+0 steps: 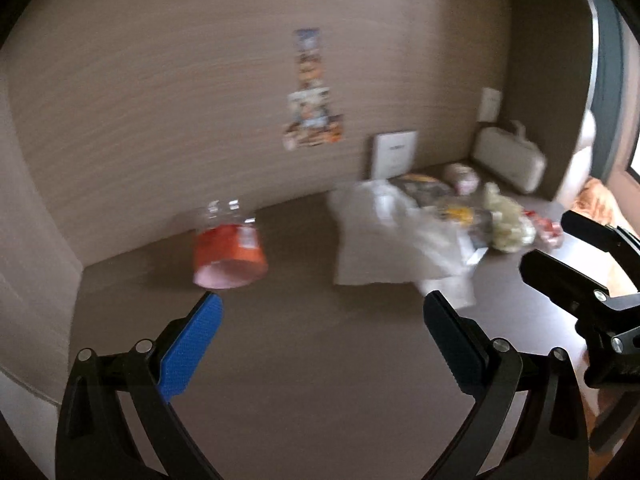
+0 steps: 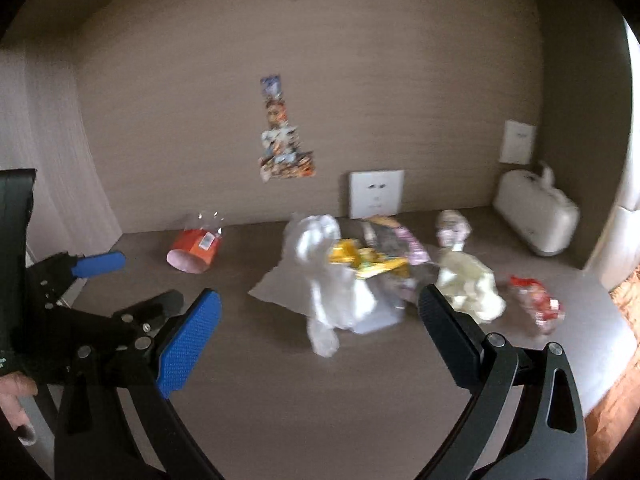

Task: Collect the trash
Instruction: 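Grasp the red-labelled bottle with the left tool while the right tool grasps the white tissue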

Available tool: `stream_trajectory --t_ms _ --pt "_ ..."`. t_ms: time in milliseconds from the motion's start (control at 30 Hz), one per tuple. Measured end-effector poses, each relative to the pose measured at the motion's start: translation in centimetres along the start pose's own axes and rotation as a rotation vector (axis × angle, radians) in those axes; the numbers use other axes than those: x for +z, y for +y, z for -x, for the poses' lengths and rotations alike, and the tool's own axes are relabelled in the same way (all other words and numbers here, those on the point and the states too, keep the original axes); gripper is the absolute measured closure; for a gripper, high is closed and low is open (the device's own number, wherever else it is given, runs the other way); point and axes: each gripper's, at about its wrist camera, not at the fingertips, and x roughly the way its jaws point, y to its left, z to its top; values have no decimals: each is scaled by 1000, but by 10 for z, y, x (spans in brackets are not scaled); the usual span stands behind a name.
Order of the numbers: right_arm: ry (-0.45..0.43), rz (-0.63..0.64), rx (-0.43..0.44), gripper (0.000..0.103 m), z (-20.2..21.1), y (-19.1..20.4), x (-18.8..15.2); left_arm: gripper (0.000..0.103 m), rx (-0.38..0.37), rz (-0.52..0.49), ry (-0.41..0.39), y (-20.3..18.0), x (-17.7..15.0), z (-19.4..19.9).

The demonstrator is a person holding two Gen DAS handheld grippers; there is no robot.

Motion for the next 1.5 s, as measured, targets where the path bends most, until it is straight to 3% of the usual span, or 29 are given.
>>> stream_trajectory --t_ms 200,267,400,500,600,633,667,800,833,867,900,933,1033,1167,1500 --pt "73 3 9 5 -57 21 2 5 31 20 50 40 -1 -41" --pt "100 -6 -3 9 -73 22 2 5 43 16 69 49 0 -54" --pt "169 -33 -16 30 -103 19 0 5 48 16 89 64 4 -76" --pt "210 -54 -32 33 -120 16 -3 5 40 31 111 77 8 -93" --pt "249 -61 -34 50 -134 14 -5 6 46 22 133 85 8 -108" --pt "260 -61 -30 59 -137 14 -6 13 33 19 143 87 9 -115" --pt "271 -60 -31 61 -140 15 -8 18 21 24 149 89 9 -118" --pt "296 -59 -58 73 -150 16 -14 26 3 34 174 95 10 -137" --pt "296 -52 -73 86 -150 16 -14 36 4 24 182 94 11 -141" --pt "298 -56 -67 98 -150 15 -13 54 -5 19 184 94 11 -146" --pt "298 -69 -60 98 -149 12 -14 62 -4 18 175 95 12 -146" --pt "297 -78 -55 98 -148 11 -14 77 -16 18 171 95 14 -147" --pt "277 -59 -65 99 -143 16 -13 86 -60 21 178 92 18 -148" --pt "245 -54 -55 99 -132 24 -7 99 -60 -3 147 86 22 -136" --pt "154 -78 17 99 -88 31 20 101 -84 -1 94 71 42 -85"
